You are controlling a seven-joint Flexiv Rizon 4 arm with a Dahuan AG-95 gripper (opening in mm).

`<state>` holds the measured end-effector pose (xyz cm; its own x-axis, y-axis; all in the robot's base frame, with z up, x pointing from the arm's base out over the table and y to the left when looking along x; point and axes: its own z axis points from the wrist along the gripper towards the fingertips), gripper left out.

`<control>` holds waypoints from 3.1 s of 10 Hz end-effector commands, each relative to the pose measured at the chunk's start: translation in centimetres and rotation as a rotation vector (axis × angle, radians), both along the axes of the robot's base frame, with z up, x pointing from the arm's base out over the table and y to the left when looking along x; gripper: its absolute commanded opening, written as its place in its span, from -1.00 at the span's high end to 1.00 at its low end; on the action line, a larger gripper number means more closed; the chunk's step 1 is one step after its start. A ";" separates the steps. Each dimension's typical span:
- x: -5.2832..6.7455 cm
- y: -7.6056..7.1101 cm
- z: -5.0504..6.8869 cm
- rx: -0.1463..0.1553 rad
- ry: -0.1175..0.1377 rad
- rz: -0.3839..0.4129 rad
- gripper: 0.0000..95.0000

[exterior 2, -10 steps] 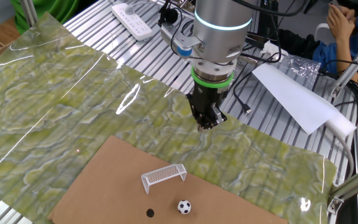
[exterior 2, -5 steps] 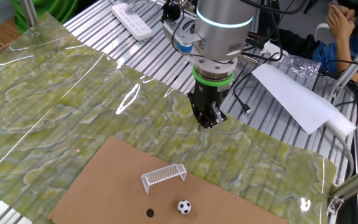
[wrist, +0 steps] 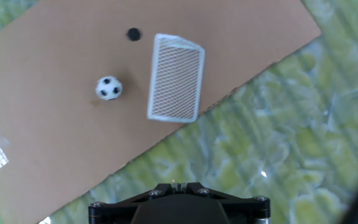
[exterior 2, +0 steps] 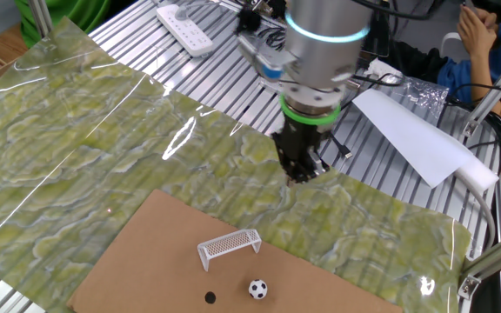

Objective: Push the soccer ball into the goal

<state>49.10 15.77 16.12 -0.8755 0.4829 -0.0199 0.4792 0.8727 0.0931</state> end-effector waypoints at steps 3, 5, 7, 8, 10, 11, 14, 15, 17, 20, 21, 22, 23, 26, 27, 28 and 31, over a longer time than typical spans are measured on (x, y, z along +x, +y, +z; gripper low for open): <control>0.4 2.2 -0.6 0.001 -0.005 -0.023 1.00; 0.9 3.0 -1.4 0.002 -0.008 -0.029 1.00; 1.3 3.3 -1.8 0.007 -0.017 -0.037 1.00; 2.1 3.9 -1.7 0.008 -0.012 -0.050 1.00; 3.5 4.9 -1.8 0.010 -0.008 -0.071 1.00; 4.0 5.1 -2.2 0.009 -0.009 -0.067 1.00; 5.7 5.3 -3.2 0.009 -0.012 -0.059 1.00; 6.4 5.3 -3.5 0.009 -0.012 -0.059 1.00; 7.7 5.6 -3.6 0.013 -0.007 -0.064 1.00; 9.4 6.8 -3.7 0.013 -0.005 -0.080 1.00; 9.7 6.9 -3.8 0.012 -0.006 -0.079 1.00; 10.1 7.1 -3.8 0.009 -0.009 -0.070 1.00; 10.5 7.2 -3.8 0.029 0.005 -0.055 1.00; 11.7 7.2 -5.1 0.040 0.008 -0.045 1.00; 11.8 7.3 -5.5 0.042 0.008 -0.045 1.00; 11.8 7.4 -5.5 0.046 0.011 -0.042 1.00; 12.0 7.3 -5.3 0.045 0.011 -0.044 1.00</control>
<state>60.92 22.94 11.02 -0.8534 0.5212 0.0080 0.5178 0.8460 0.1274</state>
